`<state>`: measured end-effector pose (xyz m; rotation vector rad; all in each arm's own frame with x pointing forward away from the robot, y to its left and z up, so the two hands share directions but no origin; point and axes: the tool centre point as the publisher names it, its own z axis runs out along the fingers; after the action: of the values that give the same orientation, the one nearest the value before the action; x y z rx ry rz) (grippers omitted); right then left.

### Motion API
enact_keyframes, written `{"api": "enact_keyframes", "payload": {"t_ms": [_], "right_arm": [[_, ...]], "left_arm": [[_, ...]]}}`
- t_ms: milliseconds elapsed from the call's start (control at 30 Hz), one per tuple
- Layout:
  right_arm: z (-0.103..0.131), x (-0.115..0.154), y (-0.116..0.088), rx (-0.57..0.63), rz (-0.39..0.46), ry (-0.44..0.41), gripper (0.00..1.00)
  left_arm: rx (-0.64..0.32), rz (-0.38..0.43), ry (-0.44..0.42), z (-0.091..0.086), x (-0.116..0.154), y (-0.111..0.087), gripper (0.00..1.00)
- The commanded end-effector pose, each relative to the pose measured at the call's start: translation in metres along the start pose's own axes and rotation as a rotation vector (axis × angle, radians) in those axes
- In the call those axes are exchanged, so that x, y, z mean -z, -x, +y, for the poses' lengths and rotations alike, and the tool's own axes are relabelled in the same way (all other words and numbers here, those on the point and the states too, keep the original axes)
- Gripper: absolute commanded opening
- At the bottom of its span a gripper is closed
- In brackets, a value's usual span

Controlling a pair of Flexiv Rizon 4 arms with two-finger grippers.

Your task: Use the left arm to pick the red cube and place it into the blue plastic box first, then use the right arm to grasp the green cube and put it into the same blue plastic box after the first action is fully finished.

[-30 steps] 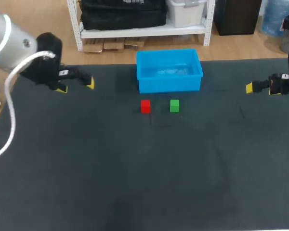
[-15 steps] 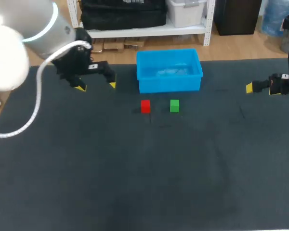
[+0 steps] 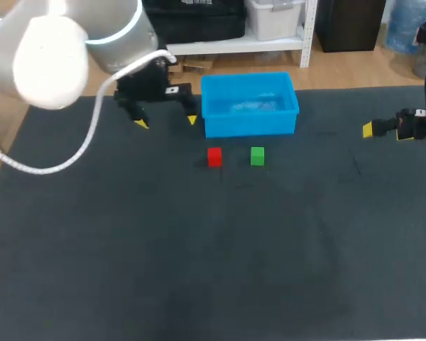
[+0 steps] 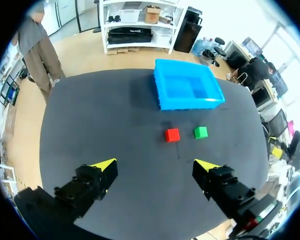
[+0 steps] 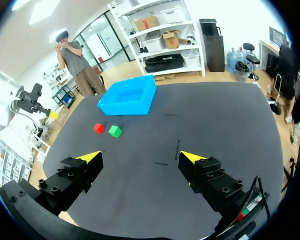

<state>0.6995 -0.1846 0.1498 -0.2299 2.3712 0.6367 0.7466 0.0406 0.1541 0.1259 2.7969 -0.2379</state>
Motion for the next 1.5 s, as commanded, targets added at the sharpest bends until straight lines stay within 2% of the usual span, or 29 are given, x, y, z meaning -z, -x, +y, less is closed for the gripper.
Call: {"api": "enact_keyframes", "payload": {"t_ms": [33, 567, 867, 1500], "right_arm": [[0.0, 0.0, 0.0, 0.0, 0.001, -0.001, 1.0], [0.0, 0.0, 0.0, 0.0, 0.001, -0.001, 1.0], [0.0, 0.0, 0.0, 0.0, 0.001, -0.001, 1.0], [0.0, 0.0, 0.0, 0.0, 0.001, -0.001, 1.0]], "left_arm": [[-0.003, 0.023, 0.092, -0.011, -0.011, 0.012, 1.0], [0.041, 0.162, 0.125, -0.021, -0.039, 0.01, 1.0], [0.023, 0.198, 0.135, -0.024, -0.045, 0.016, 1.0], [0.018, 0.263, 0.157, -0.03, -0.073, 0.015, 1.0]]}}
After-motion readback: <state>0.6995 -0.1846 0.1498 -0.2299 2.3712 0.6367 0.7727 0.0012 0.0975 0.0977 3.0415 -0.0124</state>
